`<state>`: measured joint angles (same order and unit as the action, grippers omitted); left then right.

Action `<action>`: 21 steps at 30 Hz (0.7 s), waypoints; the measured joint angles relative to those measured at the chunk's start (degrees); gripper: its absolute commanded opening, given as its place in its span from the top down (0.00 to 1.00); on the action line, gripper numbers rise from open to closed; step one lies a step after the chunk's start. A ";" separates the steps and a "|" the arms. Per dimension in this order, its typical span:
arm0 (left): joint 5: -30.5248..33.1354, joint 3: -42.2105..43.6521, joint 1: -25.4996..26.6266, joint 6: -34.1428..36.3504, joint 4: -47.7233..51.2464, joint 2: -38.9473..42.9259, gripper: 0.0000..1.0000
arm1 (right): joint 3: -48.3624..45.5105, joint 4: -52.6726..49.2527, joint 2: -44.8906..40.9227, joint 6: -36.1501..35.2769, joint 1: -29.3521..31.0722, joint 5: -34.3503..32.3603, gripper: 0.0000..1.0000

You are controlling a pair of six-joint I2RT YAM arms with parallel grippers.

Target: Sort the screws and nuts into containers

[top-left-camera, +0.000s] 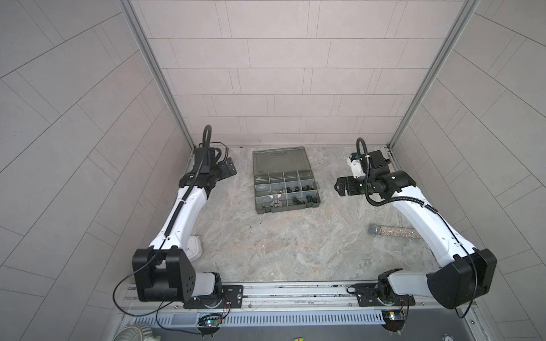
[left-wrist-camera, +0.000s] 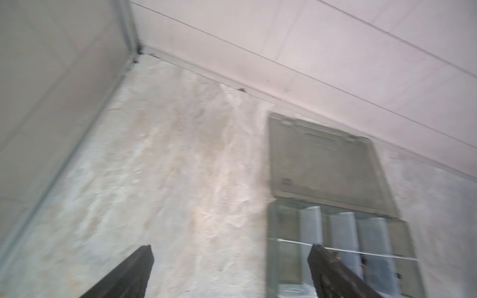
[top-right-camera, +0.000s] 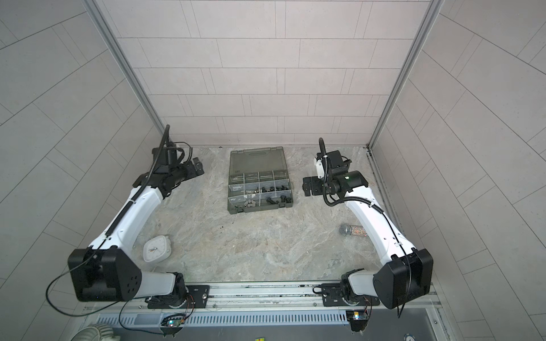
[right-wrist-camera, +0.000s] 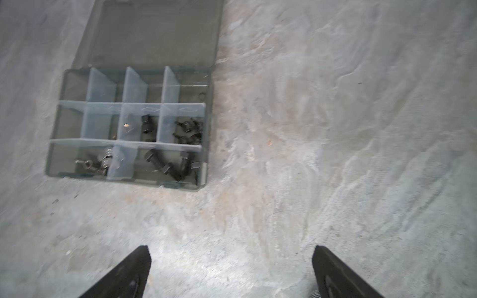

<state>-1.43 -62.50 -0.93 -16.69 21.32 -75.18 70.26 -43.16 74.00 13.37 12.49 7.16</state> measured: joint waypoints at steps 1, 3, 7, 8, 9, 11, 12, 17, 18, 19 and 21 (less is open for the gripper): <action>0.85 1.95 0.11 1.55 -0.39 0.63 0.00 | -1.55 1.09 -0.76 0.11 -0.59 -1.46 0.01; 3.13 5.40 0.85 4.74 -1.68 0.15 0.00 | -5.90 4.70 -2.45 0.17 -2.01 -5.11 0.01; 6.60 13.16 1.55 8.68 -7.61 -0.35 0.00 | -15.80 13.53 -4.83 -0.07 -4.02 -11.54 0.01; 7.28 15.61 1.55 9.29 -9.81 -0.39 0.00 | -18.88 16.22 -5.70 -0.24 -4.28 -13.38 0.01; 7.80 17.44 1.55 9.73 -11.76 -0.55 0.00 | -21.29 18.36 -6.38 -0.42 -4.44 -14.78 0.01; 8.87 21.38 1.55 10.29 -16.02 -1.36 0.00 | -26.82 23.74 -8.07 -0.98 -4.94 -18.14 0.01; 9.22 22.73 1.55 10.38 -18.12 -1.90 0.00 | -28.59 25.92 -8.55 -1.33 -5.16 -19.34 0.01; 10.32 28.59 1.55 11.15 -31.54 -4.98 0.00 | -36.65 40.09 -9.94 -3.08 -6.32 -25.44 0.01; 10.54 29.75 1.55 11.30 -35.19 -5.68 0.00 | -37.44 41.83 -9.81 -3.08 -6.67 -26.16 0.01; 10.75 31.28 1.55 11.56 -39.78 -6.54 0.00 | -38.27 44.26 -9.51 -3.06 -7.26 -27.06 0.01; 10.86 34.14 1.53 11.87 -47.54 -8.33 0.00 | -39.65 49.37 -8.37 -3.08 -8.46 -28.35 0.01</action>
<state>9.43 -28.36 0.60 -4.82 -26.22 -83.50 30.61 6.22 65.63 10.28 4.03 -21.19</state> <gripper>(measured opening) 0.994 0.993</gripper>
